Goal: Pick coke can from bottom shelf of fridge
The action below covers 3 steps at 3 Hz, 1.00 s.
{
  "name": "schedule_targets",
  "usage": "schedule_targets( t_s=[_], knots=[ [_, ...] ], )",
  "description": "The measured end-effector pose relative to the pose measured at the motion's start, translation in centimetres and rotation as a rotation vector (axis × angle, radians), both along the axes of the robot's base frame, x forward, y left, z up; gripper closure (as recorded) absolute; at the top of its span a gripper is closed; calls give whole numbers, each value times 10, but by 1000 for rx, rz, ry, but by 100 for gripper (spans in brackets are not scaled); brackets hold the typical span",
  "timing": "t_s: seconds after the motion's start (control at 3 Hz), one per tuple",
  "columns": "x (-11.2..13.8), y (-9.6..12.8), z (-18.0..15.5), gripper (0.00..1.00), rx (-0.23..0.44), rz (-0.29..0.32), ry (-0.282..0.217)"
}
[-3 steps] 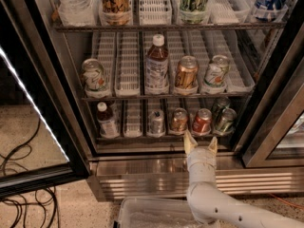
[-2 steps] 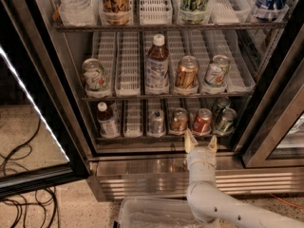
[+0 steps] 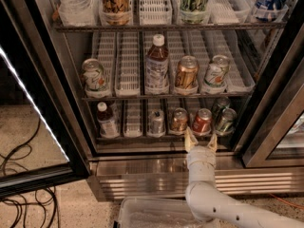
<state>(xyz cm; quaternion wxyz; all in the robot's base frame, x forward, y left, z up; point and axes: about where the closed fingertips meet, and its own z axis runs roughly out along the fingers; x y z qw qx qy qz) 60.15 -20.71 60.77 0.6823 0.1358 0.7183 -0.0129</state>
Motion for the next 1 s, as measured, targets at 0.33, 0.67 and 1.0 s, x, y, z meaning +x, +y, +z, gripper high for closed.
schedule_targets(
  t_s=[0.33, 0.67, 1.0],
  knots=[
    [7, -1, 5, 31, -15, 0, -17],
    [17, -6, 4, 32, -6, -4, -31],
    [25, -15, -3, 33, -9, -22, -34]
  ],
)
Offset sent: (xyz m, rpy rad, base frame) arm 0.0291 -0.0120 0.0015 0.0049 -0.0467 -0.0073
